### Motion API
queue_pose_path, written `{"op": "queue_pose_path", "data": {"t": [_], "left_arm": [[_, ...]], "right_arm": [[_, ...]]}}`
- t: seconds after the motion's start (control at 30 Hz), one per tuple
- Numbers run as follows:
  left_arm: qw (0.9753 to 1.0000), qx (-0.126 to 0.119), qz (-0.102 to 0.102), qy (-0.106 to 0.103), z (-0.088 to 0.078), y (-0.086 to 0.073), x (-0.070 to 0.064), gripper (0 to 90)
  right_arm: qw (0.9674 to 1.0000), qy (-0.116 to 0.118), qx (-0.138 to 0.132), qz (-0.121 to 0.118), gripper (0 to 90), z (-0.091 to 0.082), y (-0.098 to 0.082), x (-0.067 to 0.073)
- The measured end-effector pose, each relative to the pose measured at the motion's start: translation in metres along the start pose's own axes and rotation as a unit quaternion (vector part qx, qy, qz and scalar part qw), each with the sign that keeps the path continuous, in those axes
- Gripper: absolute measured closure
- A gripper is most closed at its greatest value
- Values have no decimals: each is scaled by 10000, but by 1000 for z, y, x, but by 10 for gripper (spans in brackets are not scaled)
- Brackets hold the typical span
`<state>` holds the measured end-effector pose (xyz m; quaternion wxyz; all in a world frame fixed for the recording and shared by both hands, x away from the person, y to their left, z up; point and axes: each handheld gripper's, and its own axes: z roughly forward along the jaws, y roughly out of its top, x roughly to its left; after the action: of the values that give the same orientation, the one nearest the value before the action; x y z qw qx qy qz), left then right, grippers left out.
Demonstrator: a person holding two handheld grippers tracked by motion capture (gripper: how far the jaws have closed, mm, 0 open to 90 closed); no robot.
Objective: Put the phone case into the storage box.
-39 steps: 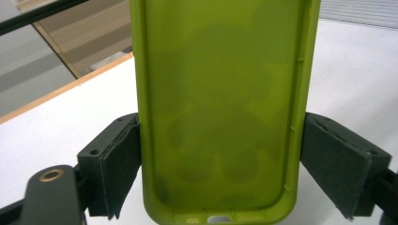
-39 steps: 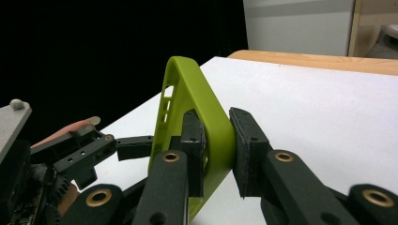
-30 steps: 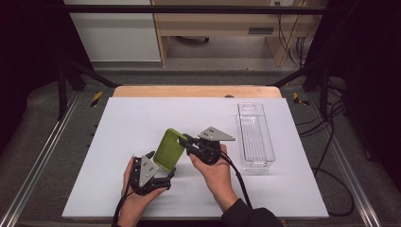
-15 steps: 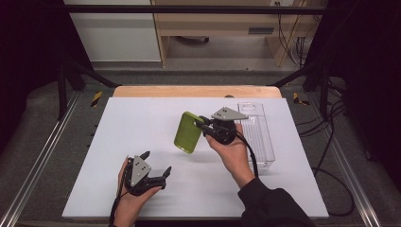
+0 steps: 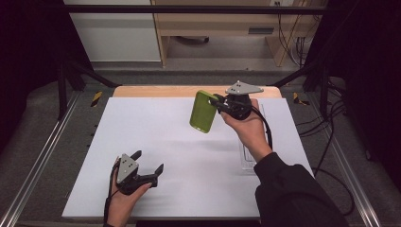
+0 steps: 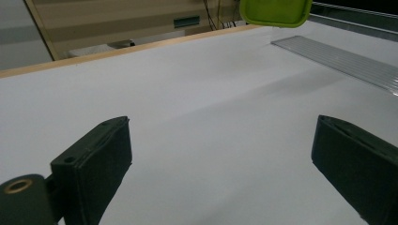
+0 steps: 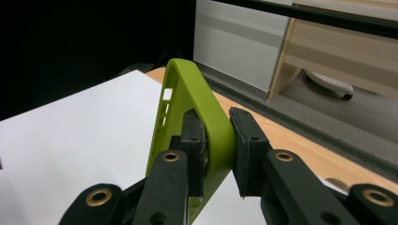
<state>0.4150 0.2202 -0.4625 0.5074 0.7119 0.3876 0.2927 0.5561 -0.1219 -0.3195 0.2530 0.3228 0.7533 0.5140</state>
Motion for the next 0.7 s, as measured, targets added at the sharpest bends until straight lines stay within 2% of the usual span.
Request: {"op": "queue_pose_path", "data": {"t": [0.13,0.33,0.4,0.7], "left_arm": [[10000,-11,-6,33,-1,-1,5,46],[10000,-12,-21,34,-1,-2,7,46],[10000,-14,-41,43,-1,-2,8,47],[10000,-1,-57,62,-2,-3,11,47]], "right_arm": [[9998,50,12,-167,766,2,9,-8],[9995,90,81,-304,766,4,15,-15],[9993,110,104,-352,766,2,17,-21],[9995,12,33,-309,766,-13,19,-39]]}}
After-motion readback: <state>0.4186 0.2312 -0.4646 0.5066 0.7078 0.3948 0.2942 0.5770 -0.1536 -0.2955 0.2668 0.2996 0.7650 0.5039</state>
